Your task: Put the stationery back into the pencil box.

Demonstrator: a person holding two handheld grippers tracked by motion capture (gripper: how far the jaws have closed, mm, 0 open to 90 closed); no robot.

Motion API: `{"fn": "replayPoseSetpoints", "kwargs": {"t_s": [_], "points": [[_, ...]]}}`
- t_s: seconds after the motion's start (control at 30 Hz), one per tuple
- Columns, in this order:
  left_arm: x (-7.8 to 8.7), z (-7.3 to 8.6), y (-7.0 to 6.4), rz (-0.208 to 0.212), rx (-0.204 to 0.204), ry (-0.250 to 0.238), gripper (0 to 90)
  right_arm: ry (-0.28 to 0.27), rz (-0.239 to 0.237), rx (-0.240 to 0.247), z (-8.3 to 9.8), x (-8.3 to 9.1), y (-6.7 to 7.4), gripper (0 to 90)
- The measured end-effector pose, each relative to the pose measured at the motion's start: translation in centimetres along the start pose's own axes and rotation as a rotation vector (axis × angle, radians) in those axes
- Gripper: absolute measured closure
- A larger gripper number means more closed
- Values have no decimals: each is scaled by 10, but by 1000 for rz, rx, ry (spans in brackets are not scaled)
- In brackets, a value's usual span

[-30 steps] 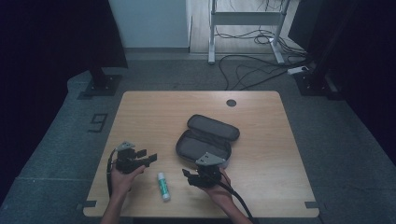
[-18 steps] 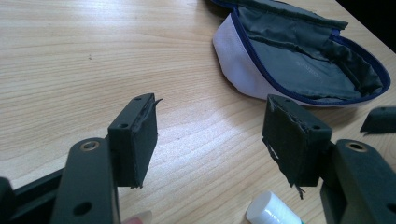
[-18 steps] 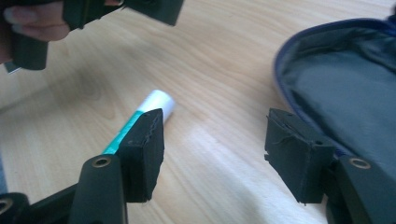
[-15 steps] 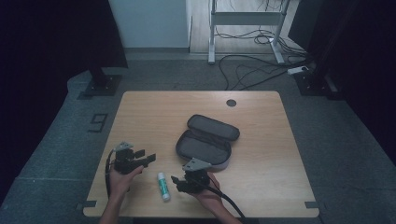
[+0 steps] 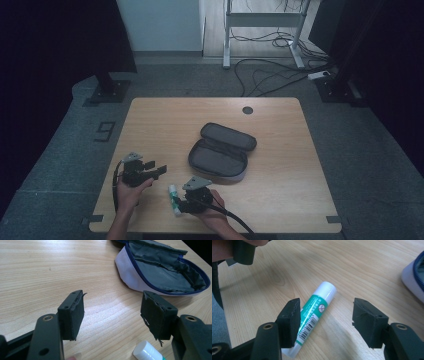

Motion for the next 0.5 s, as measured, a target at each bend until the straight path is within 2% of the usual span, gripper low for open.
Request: {"fn": "replayPoseSetpoints", "kwargs": {"t_s": [0.5], "points": [[0,1,2,-5,4,2,357,44,-15,21,1,-18,14,393]]}}
Point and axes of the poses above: each handheld gripper's, and its own axes: x roughly backward along the jaws, z roughly out of its underside, y roughly to its left, the point moved 4 cm from there along -x, roughly forward along the jaws, and after that the axes turned 6 degrees about x, right-handed, at the moved point
